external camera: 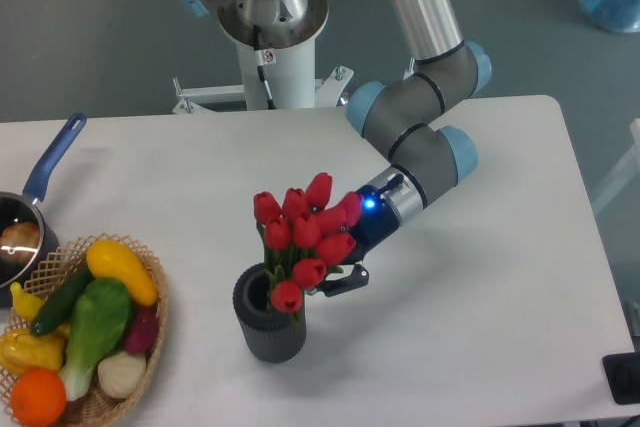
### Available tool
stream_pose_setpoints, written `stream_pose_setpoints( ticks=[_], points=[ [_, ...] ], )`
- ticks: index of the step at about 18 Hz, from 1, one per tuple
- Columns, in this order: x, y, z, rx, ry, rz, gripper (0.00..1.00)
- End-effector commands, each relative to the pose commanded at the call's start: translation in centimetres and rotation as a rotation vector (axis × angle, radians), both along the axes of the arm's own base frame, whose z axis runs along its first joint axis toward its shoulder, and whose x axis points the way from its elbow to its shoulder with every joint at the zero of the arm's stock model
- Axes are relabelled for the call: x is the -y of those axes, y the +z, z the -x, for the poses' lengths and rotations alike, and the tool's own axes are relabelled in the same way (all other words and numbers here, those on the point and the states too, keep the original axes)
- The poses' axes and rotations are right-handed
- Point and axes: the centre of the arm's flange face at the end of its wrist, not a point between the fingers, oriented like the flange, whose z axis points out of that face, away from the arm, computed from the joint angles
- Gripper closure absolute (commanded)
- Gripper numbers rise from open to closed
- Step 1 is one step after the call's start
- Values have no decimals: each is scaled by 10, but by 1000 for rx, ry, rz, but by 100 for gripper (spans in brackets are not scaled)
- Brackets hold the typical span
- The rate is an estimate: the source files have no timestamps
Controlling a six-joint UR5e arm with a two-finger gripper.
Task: Insert the flowers into the vase
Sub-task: 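Adjust the tulip bunch upright inside the vase, then open the gripper to release the tulip stems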
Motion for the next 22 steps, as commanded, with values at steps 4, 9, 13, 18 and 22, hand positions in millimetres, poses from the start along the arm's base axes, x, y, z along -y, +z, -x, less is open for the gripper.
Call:
stream_pose_setpoints(
  ticks=[4, 9, 13, 18, 22],
  points=[
    [0, 0, 0, 4, 0, 2, 43],
    [0, 0, 1, 3, 2, 4, 27],
    [1, 0, 2, 1, 3, 2, 25],
    [3, 0, 5, 0, 10, 3, 2],
    [13, 5, 17, -6, 35, 7, 0]
  ],
)
